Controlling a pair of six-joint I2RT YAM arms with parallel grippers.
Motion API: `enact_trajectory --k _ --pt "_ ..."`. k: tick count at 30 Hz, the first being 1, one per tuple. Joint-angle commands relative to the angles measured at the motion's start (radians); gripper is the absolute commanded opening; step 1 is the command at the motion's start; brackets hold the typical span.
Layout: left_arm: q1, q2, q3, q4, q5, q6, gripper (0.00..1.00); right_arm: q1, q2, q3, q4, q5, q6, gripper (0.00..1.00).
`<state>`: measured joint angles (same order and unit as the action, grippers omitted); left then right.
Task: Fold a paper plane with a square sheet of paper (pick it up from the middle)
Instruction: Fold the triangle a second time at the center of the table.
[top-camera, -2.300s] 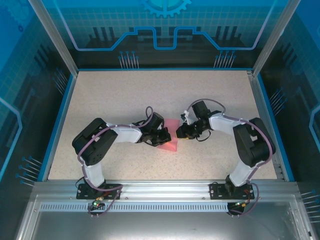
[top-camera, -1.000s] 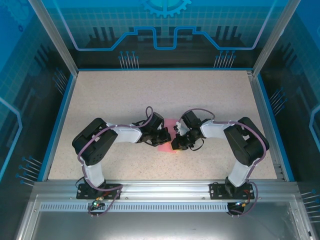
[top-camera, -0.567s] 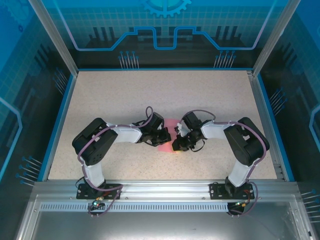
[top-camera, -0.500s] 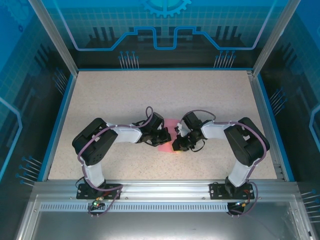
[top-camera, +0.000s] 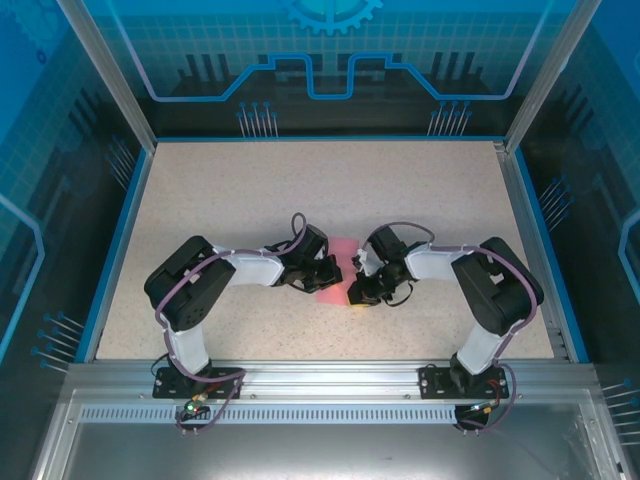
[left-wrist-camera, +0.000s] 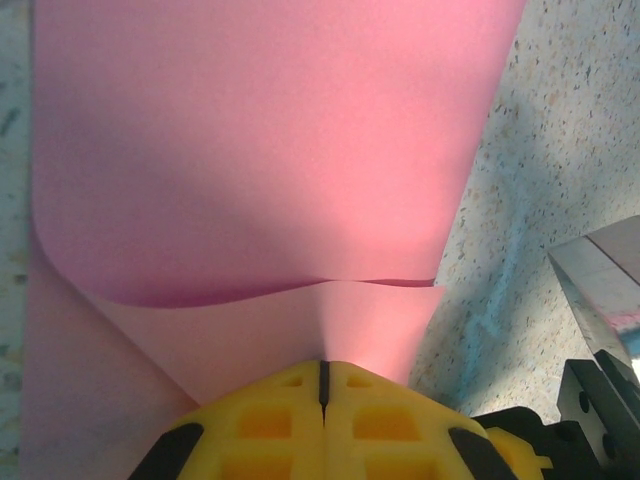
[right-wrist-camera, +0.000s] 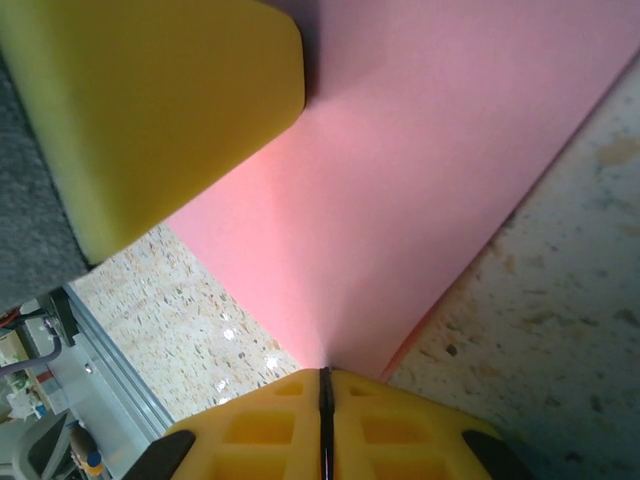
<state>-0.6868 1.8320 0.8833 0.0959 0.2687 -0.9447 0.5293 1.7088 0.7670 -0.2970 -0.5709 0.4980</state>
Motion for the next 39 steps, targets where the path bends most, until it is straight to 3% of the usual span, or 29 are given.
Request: enact_trajectory --k 1,9,14,25,32,39 --pt "-0.009 0.013 -0.028 -0.038 -0.032 -0.017 0.00 -0.011 -0.080 -0.034 -0.085 0.040 0.017 0.10" --pt "-0.009 0.012 -0.024 -0.028 -0.026 -0.020 0.00 0.011 -0.078 0.042 0.035 -0.026 0.107 0.10" --pt "-0.009 0.009 -0.024 -0.028 -0.026 -0.022 0.00 0.033 -0.001 0.085 0.024 0.026 0.109 0.10" --pt "-0.008 -0.021 -0.024 -0.016 -0.017 -0.010 0.00 -0.015 0.068 0.006 -0.002 0.077 0.073 0.06" --pt "-0.009 -0.111 -0.036 0.024 0.005 0.001 0.13 -0.020 0.068 -0.003 0.015 0.062 0.079 0.06" --pt "-0.010 -0.072 -0.036 0.065 0.024 -0.002 0.14 -0.021 0.075 0.000 0.013 0.062 0.077 0.06"
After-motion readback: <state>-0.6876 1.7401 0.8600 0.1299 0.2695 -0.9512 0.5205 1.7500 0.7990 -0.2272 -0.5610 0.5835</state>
